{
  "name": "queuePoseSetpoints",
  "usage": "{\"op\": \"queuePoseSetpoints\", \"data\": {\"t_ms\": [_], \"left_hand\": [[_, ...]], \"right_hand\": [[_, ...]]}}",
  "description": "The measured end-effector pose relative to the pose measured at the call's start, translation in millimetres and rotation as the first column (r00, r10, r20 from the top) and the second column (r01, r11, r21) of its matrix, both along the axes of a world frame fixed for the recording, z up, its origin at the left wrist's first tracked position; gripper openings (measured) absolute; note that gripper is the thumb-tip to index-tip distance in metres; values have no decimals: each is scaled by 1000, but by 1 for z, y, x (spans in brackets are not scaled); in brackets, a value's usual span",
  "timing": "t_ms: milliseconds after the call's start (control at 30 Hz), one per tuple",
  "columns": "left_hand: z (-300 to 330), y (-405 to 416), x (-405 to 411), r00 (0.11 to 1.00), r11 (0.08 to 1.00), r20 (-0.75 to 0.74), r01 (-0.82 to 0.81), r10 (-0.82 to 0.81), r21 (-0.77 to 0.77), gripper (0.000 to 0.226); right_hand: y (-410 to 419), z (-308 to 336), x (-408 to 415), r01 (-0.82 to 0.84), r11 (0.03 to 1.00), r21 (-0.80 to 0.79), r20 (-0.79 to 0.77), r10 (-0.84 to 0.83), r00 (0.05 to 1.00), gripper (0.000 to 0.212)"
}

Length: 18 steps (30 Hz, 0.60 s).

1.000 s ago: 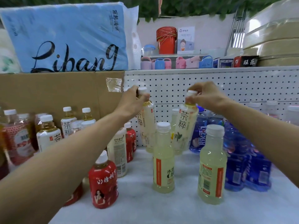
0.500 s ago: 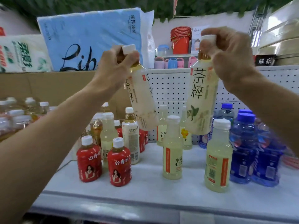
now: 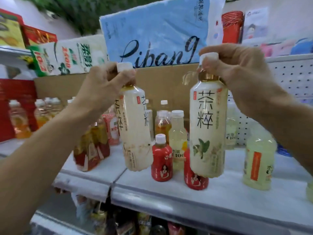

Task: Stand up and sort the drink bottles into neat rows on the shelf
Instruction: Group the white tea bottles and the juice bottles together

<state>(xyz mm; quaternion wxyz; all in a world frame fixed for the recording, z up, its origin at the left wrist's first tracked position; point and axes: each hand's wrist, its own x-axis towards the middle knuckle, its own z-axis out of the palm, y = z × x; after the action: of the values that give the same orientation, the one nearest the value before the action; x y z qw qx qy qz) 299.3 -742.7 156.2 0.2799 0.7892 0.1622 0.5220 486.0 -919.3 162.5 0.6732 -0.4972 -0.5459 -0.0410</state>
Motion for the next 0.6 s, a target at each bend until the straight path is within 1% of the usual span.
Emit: {"op": "queuePoseSetpoints", "data": {"t_ms": [100,167,267,367,467,600], "left_hand": [[-13,38,-20,997,998,-30,-67,66,-20,20],[-22,60,-29,991,995,-89,-94,97,28,19],[-36,89,-32,982,990,-156,-93,110,108,19],[-49,116,-26,971,982,-199,-104,135,155,20],[-62,142,-15,955,984,-258,-117,149,138,21],[-82,163,-1,944,990,-300,-120,136,73,25]], "right_hand": [[43,-11,-26,7,998,-57,31,-6,1000,17],[74,-19,-42,32,996,-78,61,-27,998,16],[118,-34,-59,77,989,-124,104,-64,993,25],[156,-50,-70,109,972,-209,122,-84,989,32],[188,-67,-73,151,944,-293,131,-117,985,32],[216,-84,-70,270,894,-356,170,-222,960,26]]}}
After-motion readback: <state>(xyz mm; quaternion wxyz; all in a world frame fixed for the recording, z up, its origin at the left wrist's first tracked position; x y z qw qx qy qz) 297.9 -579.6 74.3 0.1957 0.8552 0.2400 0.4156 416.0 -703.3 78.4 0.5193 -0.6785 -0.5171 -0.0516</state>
